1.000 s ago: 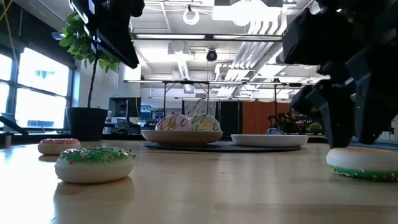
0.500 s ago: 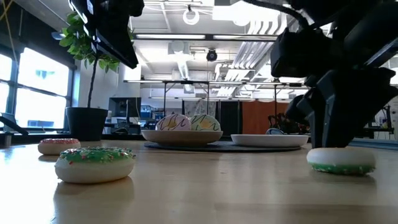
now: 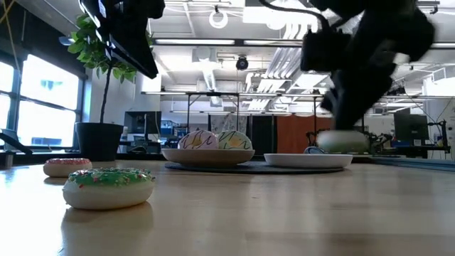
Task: Pick & Place donuts
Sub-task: Put the right small green donut on the right white plate
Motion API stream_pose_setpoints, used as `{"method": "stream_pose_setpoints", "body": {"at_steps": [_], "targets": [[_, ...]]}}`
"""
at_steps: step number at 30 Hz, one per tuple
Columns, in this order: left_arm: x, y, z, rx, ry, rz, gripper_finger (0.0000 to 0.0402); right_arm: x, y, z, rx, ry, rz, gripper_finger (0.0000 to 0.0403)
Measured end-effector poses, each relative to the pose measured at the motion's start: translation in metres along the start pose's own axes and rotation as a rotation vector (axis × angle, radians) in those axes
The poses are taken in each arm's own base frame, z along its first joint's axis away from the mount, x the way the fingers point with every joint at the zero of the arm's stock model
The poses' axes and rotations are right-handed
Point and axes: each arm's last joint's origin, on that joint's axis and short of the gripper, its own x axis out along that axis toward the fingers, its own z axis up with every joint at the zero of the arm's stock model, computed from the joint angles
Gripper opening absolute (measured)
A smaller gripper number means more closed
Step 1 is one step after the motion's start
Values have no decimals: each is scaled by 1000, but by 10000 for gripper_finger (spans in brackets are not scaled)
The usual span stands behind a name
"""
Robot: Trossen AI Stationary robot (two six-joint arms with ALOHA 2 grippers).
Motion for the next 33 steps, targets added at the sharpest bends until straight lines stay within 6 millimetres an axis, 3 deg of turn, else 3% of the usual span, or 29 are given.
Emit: {"method": "stream_pose_setpoints", "body": {"at_steps": [4, 8, 11, 13, 18, 23, 26, 33], "targets": [[0, 0, 0, -1, -3, 3, 90, -46, -26, 9, -68, -155, -299, 9], [0, 0, 0, -9, -7, 8, 90, -90, -52, 17, -72, -408, -871, 5], [0, 0, 1, -14, -12, 6, 90, -110, -66, 22, -36, -515, -1274, 9], [0, 0, 1, -14, -12, 6, 90, -114, -75, 25, -13, -510, -1386, 9], [0, 0, 1, -14, -13, 6, 90, -97, -102, 30, 69, -408, -1263, 4], [0, 0, 1, -14, -14, 7, 90, -71, -133, 33, 119, -277, -1305, 5], [0, 0, 1, -13, -14, 7, 90, -53, -151, 32, 138, -166, -1227, 3], [0, 0, 1, -11, -13, 7, 90, -37, -172, 28, 191, -62, -1133, 20]]}}
